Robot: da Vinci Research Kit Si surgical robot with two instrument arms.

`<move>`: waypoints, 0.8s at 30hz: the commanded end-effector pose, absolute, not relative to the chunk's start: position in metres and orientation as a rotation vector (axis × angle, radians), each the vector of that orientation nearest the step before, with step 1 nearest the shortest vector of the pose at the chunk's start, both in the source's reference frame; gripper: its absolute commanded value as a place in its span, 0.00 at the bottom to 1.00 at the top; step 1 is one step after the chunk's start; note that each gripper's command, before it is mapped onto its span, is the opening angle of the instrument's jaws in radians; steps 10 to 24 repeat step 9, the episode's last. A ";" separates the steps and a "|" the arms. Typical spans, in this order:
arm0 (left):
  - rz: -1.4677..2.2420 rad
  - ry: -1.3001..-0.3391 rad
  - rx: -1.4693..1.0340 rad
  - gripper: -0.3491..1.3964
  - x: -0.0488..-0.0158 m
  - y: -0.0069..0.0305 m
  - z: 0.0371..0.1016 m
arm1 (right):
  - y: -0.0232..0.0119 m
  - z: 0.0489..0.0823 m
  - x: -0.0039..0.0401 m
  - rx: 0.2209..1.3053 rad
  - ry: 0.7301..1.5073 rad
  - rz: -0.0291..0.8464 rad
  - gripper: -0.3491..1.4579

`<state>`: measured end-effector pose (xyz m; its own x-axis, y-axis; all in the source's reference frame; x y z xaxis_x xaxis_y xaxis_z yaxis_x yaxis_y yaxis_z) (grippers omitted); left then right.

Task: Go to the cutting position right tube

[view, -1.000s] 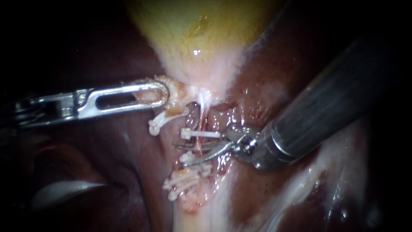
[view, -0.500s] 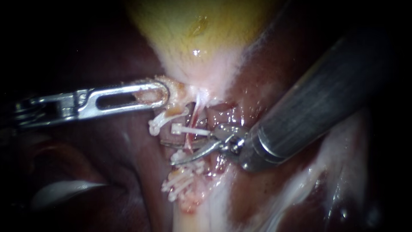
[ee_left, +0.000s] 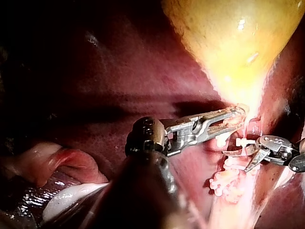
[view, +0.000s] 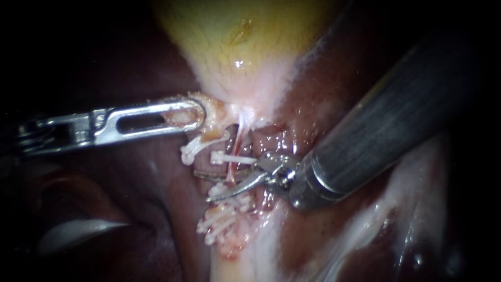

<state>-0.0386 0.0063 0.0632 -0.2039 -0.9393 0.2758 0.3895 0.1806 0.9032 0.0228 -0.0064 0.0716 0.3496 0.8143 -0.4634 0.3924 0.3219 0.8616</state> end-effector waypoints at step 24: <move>-1.364 -1.205 0.628 0.00 -0.0387 0.0063 0.0632 | -0.0064 0.0715 0.0227 1.286 1.255 0.402 0.92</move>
